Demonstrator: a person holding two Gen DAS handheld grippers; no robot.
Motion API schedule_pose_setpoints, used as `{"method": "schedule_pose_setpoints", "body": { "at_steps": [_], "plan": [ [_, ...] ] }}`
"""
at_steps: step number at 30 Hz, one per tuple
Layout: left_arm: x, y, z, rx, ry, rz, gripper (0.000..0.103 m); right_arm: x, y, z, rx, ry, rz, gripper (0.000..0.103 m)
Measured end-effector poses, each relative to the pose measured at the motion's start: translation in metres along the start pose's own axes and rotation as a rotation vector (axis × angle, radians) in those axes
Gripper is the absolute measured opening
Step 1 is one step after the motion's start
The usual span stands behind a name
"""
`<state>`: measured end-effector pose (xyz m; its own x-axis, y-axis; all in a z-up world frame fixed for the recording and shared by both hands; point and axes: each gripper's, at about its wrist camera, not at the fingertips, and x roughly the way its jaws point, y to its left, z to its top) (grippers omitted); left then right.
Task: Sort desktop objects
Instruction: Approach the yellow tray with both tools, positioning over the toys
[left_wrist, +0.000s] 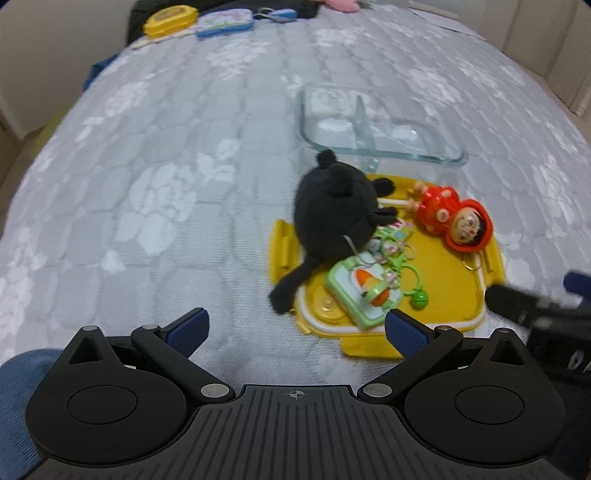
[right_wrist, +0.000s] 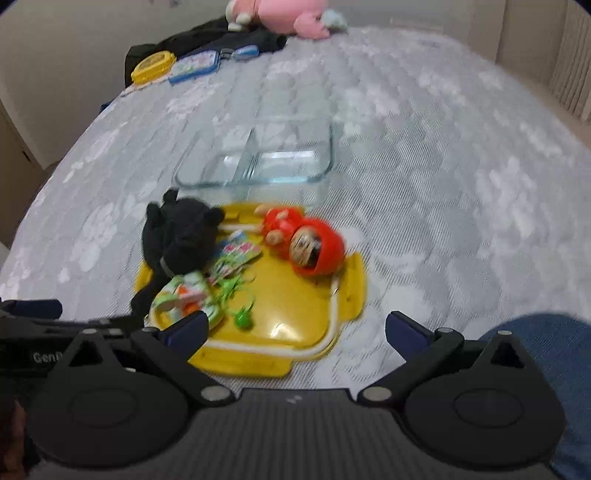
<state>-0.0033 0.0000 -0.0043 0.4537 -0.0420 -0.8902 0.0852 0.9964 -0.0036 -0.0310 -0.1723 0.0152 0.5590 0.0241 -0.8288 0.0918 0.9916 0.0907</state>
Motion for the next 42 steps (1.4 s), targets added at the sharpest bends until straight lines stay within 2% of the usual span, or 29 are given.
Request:
{"method": "schedule_pose_setpoints", "body": {
  "at_steps": [7,11,17,24,30,35,42],
  "plan": [
    [0.015,0.003,0.003,-0.025,0.000,-0.076,0.103,0.005,-0.008,0.007,0.006,-0.054,-0.067,0.103],
    [0.019,0.004,0.006,-0.022,-0.006,-0.079,0.103,0.011,-0.006,0.009,-0.031,-0.077,-0.110,0.103],
    [0.021,0.004,0.010,-0.010,-0.027,-0.073,0.103,0.026,-0.012,0.011,-0.002,-0.024,-0.054,0.103],
    [0.024,0.008,0.012,-0.027,-0.043,-0.104,0.103,0.031,-0.009,0.012,-0.035,-0.029,-0.090,0.103],
    [0.030,0.009,0.020,-0.026,-0.047,-0.160,0.103,0.034,-0.021,0.017,0.047,-0.015,0.027,0.102],
    [0.032,0.000,0.024,0.035,-0.067,-0.132,0.103,0.030,-0.013,0.020,-0.024,-0.064,-0.042,0.102],
    [0.034,0.006,0.032,0.013,-0.084,-0.150,0.103,0.029,-0.026,0.040,-0.027,-0.127,-0.038,0.102]
  ]
}}
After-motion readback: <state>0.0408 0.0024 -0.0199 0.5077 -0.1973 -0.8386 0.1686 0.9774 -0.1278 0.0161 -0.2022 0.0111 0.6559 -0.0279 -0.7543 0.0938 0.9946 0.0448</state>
